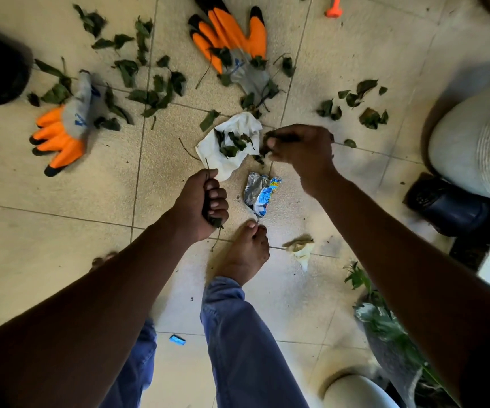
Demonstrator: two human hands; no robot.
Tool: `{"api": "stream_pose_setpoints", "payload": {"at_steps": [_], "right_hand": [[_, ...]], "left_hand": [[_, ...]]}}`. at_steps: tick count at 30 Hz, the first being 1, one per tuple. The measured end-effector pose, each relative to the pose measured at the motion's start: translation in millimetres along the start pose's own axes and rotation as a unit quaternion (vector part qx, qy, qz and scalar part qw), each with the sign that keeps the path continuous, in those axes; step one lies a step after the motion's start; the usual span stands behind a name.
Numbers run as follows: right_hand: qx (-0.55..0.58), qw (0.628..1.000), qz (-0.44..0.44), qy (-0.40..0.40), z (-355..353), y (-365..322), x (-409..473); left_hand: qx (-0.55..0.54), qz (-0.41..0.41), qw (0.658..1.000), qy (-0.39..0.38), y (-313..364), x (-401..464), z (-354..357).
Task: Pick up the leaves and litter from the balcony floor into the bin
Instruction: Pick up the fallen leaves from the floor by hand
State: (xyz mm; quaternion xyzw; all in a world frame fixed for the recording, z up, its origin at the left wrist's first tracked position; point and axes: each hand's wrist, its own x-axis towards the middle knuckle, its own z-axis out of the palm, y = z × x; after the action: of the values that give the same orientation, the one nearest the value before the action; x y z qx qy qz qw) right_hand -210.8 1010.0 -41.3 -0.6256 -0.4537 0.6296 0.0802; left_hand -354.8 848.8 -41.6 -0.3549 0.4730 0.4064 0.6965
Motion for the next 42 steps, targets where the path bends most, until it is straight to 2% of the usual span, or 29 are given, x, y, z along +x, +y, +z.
{"api": "stream_pose_setpoints", "payload": {"at_steps": [2,4,6,8,11,14,19,22,24,26,29,31,33,35,38,42], "right_hand": [[0.094,0.989,0.018,-0.110,11,-29,-47],[0.108,0.982,0.033,-0.152,27,-43,-87],[0.021,0.994,0.003,-0.105,44,-45,-116],[-0.121,0.989,-0.083,-0.028,55,-39,-132],[-0.285,0.929,-0.230,0.054,62,-42,-147],[-0.382,0.893,-0.228,0.064,69,-59,-164],[-0.412,0.893,-0.173,-0.057,74,-98,-194],[-0.376,0.900,-0.146,-0.169,72,-118,-215],[-0.329,0.913,-0.124,-0.206,72,-126,-227],[-0.329,0.916,-0.132,-0.187,76,-132,-230],[-0.307,0.934,-0.151,-0.104,86,-130,-220],[-0.272,0.951,-0.134,-0.060,93,-126,-208],[-0.266,0.958,-0.107,-0.028,99,-121,-195],[-0.326,0.938,-0.117,-0.017,107,-116,-181],[-0.457,0.873,-0.169,-0.004,120,-108,-171],[-0.456,0.866,-0.206,0.003,141,-101,-169]], "left_hand": [[-0.005,0.006,1.000,0.004,4,-8,14],[0.000,0.023,1.000,-0.007,9,-20,29],[0.007,0.031,0.999,-0.013,11,-37,46],[-0.014,0.026,1.000,-0.005,11,-52,58],[-0.001,0.035,0.999,-0.010,8,-71,71],[0.045,0.052,0.998,0.016,6,-92,76],[0.063,0.075,0.994,0.053,0,-135,71],[0.069,0.113,0.988,0.079,5,-151,68],[0.047,0.124,0.982,0.131,15,-156,65],[0.056,0.133,0.974,0.176,21,-159,61],[0.077,0.136,0.981,0.114,24,-168,62],[0.078,0.163,0.978,0.100,23,-170,63],[0.070,0.145,0.982,0.103,29,-160,60],[0.062,0.124,0.983,0.121,37,-148,56],[0.092,0.093,0.986,0.106,47,-137,50],[0.091,0.092,0.983,0.128,63,-125,27]]}}
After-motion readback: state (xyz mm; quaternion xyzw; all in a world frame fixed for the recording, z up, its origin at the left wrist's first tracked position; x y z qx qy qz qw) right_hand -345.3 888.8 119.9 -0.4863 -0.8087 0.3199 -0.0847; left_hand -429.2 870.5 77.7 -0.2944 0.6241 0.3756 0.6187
